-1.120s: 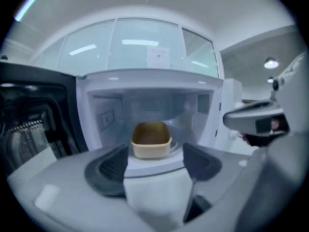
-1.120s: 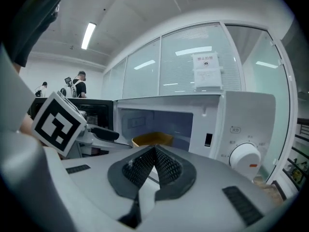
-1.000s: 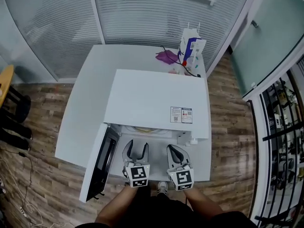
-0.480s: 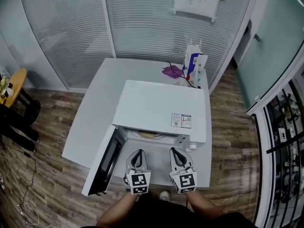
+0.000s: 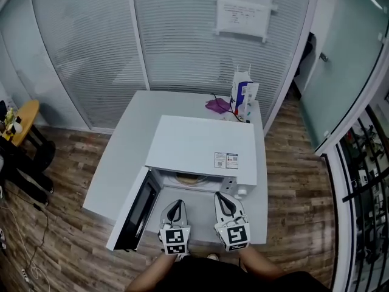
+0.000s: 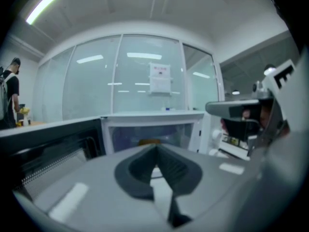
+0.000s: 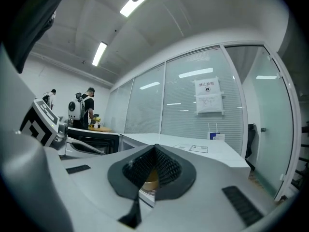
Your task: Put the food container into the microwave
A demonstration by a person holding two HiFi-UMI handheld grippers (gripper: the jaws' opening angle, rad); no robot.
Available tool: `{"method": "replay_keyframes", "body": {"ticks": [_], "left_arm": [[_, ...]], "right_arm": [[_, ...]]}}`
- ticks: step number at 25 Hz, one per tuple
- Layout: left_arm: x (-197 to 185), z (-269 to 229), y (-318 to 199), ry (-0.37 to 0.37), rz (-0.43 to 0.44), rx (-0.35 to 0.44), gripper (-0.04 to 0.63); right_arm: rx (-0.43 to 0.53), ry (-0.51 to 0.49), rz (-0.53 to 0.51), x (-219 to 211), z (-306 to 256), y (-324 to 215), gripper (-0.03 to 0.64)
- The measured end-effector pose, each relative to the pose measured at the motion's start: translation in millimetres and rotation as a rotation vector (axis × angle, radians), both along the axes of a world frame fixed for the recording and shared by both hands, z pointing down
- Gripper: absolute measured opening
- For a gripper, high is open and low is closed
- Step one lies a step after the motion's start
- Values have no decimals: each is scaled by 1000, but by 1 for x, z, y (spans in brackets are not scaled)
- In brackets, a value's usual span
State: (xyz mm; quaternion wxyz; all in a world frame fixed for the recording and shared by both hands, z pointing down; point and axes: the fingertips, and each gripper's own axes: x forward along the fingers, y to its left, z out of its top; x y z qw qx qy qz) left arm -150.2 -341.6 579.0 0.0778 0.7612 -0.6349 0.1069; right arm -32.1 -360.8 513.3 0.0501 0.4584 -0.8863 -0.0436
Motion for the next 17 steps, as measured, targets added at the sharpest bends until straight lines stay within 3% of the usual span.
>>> {"method": "replay_keyframes", "body": {"ticks": [17], "left_arm": [[16, -4, 6, -7, 11, 6, 5]], "right_arm": [[31, -4, 1, 7, -11, 13, 8]]}}
